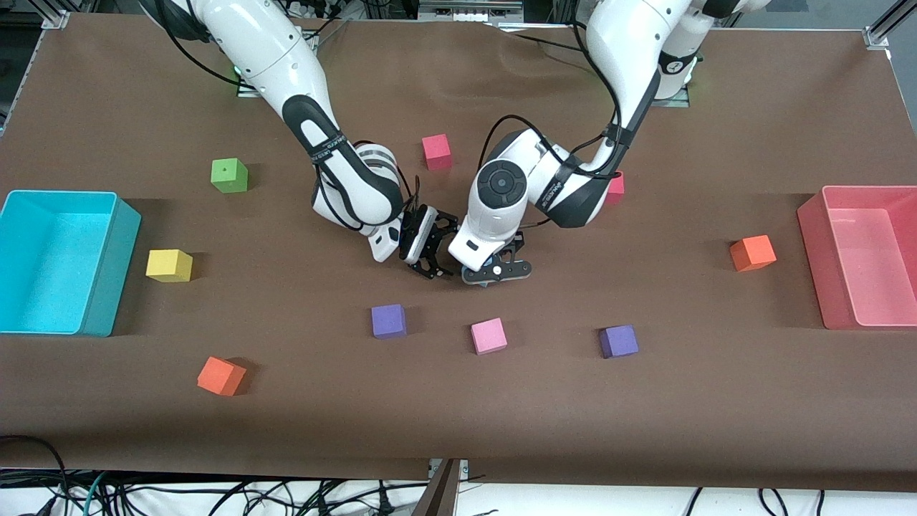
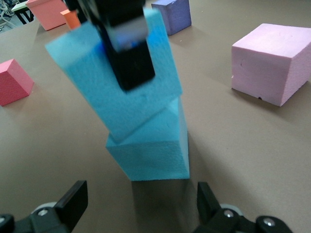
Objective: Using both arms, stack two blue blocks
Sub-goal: 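Lower the teal cube onto the light blue cube and open the left gripper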
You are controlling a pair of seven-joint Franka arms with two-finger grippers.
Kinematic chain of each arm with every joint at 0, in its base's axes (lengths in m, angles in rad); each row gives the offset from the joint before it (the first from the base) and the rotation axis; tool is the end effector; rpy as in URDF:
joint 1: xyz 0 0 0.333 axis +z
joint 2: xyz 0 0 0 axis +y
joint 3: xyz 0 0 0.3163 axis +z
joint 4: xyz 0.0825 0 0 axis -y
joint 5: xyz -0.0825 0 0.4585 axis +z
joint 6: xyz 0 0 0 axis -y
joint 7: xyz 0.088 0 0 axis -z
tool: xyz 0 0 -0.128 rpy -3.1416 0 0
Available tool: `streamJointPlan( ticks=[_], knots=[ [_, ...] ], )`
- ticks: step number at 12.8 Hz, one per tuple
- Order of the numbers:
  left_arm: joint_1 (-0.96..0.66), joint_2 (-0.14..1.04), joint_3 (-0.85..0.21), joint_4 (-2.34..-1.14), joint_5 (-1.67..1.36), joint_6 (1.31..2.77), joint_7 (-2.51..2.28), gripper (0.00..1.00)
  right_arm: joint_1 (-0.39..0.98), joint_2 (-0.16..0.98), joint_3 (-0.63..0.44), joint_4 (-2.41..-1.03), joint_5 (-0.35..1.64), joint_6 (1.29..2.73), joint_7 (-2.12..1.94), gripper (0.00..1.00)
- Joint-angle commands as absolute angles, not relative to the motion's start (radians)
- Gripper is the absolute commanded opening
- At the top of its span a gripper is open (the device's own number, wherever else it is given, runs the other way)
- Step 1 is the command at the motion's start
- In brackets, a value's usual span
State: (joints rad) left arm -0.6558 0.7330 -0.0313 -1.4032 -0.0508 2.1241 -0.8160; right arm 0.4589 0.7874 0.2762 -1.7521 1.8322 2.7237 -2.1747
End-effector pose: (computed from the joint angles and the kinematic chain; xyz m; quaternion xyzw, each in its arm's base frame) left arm 0.6117 -0.5012 0.2082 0.9961 0.0818 -0.0262 0.0193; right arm 0.5345 0.4466 0.0500 -0.7703 -0.4510 -0.3065 0.3307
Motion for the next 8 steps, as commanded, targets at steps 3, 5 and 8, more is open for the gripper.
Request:
streamJointPlan(
  ticks=[3, 5, 8],
  knots=[
    [-0.689, 0.767, 0.002, -1.365, -0.066, 2.128, -0.828, 0.32, 0.457, 0.770, 0.275, -1.770, 1.859, 2.712, -2.204, 1.00],
    [-0.690, 0.773, 0.002, -1.365, -0.066, 2.128, -0.845, 0.74, 0.457, 0.770, 0.276, -1.770, 1.859, 2.712, -2.204, 1.00],
    [-0.693, 0.773, 0.003, -1.365, -0.064, 2.141, -0.848, 1.00, 0.457, 0.770, 0.276, -1.770, 1.859, 2.712, -2.209, 1.00]
  ],
)
